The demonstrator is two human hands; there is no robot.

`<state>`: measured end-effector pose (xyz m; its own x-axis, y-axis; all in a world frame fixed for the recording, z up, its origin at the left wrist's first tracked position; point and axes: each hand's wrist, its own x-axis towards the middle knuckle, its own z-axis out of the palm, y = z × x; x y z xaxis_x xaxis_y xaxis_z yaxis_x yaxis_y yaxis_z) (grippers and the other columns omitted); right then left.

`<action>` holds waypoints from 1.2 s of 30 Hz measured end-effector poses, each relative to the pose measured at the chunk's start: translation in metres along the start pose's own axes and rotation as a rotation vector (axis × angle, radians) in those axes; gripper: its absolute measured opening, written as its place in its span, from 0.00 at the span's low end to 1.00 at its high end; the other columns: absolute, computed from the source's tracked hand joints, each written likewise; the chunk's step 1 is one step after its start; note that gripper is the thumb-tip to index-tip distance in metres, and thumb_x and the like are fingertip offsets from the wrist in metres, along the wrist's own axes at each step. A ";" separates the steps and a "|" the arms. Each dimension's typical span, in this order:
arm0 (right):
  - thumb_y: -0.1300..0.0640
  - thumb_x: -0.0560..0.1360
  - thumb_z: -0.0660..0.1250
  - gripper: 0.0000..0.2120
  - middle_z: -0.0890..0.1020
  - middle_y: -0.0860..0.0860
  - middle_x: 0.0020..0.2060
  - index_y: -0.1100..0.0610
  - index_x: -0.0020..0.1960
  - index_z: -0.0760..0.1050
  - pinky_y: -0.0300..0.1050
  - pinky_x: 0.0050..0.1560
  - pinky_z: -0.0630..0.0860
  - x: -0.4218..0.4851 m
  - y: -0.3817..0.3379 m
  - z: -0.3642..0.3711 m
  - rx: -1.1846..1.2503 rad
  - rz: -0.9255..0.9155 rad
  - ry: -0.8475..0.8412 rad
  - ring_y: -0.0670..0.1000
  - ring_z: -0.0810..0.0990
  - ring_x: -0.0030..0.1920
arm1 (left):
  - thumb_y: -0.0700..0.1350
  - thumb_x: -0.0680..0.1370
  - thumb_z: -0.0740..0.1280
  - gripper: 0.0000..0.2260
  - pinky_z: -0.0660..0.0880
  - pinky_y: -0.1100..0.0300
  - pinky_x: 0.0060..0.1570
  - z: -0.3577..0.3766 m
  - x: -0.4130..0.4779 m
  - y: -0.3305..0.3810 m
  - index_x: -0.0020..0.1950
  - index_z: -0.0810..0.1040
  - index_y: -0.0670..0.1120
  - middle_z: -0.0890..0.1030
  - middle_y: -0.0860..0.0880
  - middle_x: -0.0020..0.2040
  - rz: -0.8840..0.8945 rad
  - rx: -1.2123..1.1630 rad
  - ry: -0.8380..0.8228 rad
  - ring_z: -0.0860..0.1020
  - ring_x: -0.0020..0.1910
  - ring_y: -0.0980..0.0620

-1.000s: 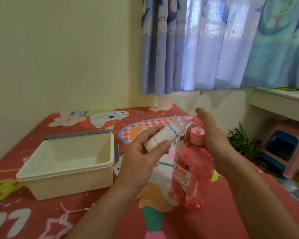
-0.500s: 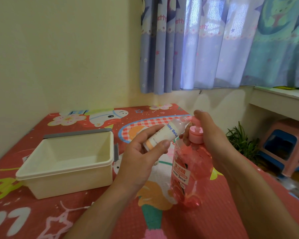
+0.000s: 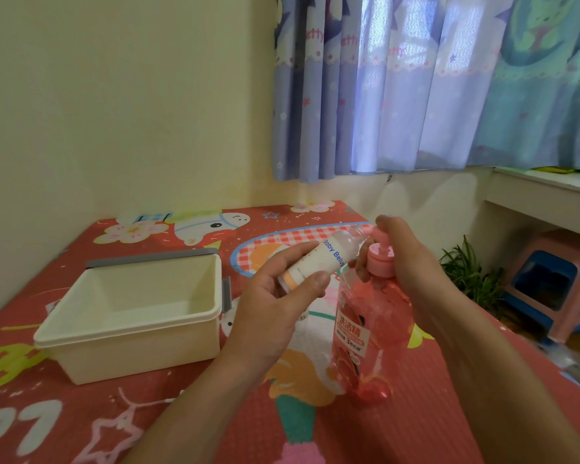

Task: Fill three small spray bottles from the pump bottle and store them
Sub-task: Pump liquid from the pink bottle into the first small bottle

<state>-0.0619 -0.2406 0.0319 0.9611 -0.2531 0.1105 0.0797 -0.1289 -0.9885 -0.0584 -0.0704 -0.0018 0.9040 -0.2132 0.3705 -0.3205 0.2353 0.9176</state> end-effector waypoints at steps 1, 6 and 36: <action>0.40 0.80 0.53 0.29 0.78 0.53 0.26 0.60 0.32 0.75 0.46 0.34 0.67 0.000 0.000 0.000 0.004 -0.004 0.003 0.48 0.71 0.26 | 0.38 0.73 0.71 0.15 0.73 0.70 0.35 0.000 0.000 0.000 0.57 0.80 0.53 0.82 0.55 0.47 -0.001 0.001 -0.001 0.81 0.39 0.58; 0.36 0.79 0.54 0.31 0.78 0.54 0.27 0.58 0.30 0.75 0.46 0.35 0.67 -0.001 -0.001 0.000 0.020 -0.009 -0.006 0.48 0.72 0.26 | 0.38 0.74 0.70 0.15 0.73 0.69 0.35 0.001 0.000 0.000 0.59 0.79 0.48 0.82 0.51 0.47 0.012 -0.001 -0.002 0.81 0.37 0.59; 0.34 0.78 0.54 0.32 0.78 0.53 0.27 0.59 0.32 0.76 0.47 0.37 0.68 -0.002 -0.001 -0.001 0.002 0.014 -0.008 0.49 0.73 0.28 | 0.39 0.75 0.70 0.14 0.74 0.71 0.35 0.002 -0.002 0.000 0.59 0.78 0.51 0.81 0.51 0.49 -0.009 0.026 0.000 0.81 0.37 0.61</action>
<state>-0.0636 -0.2408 0.0324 0.9641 -0.2475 0.0962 0.0670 -0.1237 -0.9901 -0.0606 -0.0718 -0.0023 0.9069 -0.2153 0.3622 -0.3196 0.2088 0.9243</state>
